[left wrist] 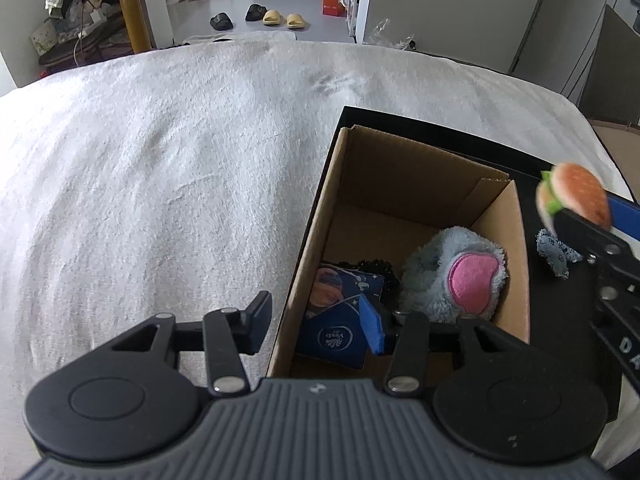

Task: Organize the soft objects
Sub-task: 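Carry the burger plush into the box and release it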

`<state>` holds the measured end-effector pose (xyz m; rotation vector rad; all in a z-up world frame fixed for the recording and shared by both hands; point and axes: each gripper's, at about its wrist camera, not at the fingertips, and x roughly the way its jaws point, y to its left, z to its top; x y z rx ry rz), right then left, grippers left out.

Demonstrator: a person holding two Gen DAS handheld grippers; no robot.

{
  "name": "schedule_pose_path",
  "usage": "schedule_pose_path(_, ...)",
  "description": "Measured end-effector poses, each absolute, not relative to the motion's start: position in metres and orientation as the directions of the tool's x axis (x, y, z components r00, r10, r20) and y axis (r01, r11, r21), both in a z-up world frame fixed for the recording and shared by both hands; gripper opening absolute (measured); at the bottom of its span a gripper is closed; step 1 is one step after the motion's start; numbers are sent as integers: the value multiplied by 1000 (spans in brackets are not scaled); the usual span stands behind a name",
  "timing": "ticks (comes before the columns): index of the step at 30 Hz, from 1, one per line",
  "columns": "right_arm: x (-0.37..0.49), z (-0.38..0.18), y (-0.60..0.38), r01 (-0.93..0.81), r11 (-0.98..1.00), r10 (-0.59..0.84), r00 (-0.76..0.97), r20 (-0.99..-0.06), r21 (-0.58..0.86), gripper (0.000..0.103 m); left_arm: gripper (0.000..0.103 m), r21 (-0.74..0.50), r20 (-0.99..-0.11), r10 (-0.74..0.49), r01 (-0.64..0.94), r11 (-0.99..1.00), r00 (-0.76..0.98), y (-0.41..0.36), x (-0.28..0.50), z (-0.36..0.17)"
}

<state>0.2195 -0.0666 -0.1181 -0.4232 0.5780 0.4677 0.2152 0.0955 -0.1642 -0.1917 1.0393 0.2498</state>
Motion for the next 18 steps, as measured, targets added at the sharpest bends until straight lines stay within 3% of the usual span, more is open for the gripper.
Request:
schedule_pose_path(3, 222, -119, -54, -559, 788, 317, 727, -609, -256, 32, 36, -47, -873, 106, -300, 953, 475, 100, 217, -168)
schedule_pose_path(5, 223, -118, -46, -576, 776, 330, 718, -612, -258, 32, 21, -50, -878, 105, -309, 950, 466, 103, 217, -172)
schedule_pose_path(9, 224, -118, -32, -613, 745, 360, 702, -615, -263, 33, 11, -49, -880, 117, -333, 942, 461, 107, 219, -174)
schedule_pose_path(15, 224, -116, -16, -653, 710, 399, 682, -613, -264, 37, 11, -91, -881, 83, -338, 937, 466, 113, 218, -177)
schedule_pose_path(17, 224, -115, -16, -662, 706, 410, 670, -619, -250, 54, 11, -91, -879, 83, -335, 938, 469, 113, 218, -177)
schedule_pose_path(18, 223, -116, -16, -657, 709, 399, 674, -622, -256, 55, 11, -89, -879, 85, -335, 938, 470, 112, 217, -177)
